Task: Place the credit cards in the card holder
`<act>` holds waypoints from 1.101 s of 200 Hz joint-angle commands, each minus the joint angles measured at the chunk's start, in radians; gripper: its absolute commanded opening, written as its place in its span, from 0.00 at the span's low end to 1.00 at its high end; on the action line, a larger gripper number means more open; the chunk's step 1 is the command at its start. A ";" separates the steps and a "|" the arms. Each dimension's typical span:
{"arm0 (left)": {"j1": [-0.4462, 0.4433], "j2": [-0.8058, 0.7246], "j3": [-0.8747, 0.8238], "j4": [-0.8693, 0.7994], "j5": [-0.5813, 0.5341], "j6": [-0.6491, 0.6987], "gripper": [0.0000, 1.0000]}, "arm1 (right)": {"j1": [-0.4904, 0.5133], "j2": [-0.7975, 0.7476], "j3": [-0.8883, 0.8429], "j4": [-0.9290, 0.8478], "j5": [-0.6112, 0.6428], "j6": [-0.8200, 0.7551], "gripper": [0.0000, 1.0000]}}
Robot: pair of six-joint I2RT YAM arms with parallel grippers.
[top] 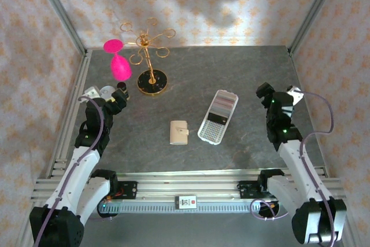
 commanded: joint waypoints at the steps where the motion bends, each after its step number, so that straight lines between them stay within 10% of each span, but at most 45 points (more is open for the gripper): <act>1: 0.004 0.017 0.049 -0.166 0.182 -0.098 0.99 | -0.003 -0.035 0.066 -0.107 -0.154 0.038 1.00; 34: -0.014 0.039 -0.028 -0.150 0.413 -0.202 0.96 | 0.006 -0.015 0.124 -0.170 -0.409 0.071 0.99; 84: -0.229 0.088 -0.089 -0.131 0.420 -0.276 0.94 | 0.252 0.074 0.227 -0.275 -0.331 0.221 0.85; 153: -0.386 0.177 -0.098 -0.089 0.436 -0.310 0.91 | 0.696 0.615 0.553 -0.356 -0.213 0.158 0.34; 220: -0.463 0.177 -0.157 0.002 0.408 -0.522 0.78 | 0.754 0.924 0.640 -0.405 -0.404 0.135 0.02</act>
